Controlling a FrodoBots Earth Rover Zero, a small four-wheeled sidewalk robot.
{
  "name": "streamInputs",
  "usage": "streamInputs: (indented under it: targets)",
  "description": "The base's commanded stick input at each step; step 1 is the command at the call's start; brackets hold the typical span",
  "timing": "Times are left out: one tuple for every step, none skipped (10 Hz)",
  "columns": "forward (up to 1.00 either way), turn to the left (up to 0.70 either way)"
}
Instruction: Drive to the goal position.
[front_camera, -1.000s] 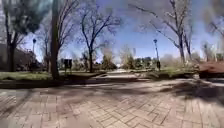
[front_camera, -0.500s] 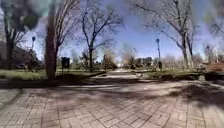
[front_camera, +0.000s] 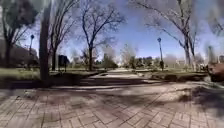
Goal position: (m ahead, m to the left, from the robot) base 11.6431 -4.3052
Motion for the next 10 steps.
streamInputs:
  targets:
    - [0.85, 0.00]
    - [0.85, 0.00]
    - [0.85, 0.00]
    - [0.85, 0.00]
    - [0.85, 0.00]
    - [0.85, 0.00]
    - [0.85, 0.00]
    - [0.85, 0.00]
    - [0.85, 0.00]
    - [0.85, 0.00]
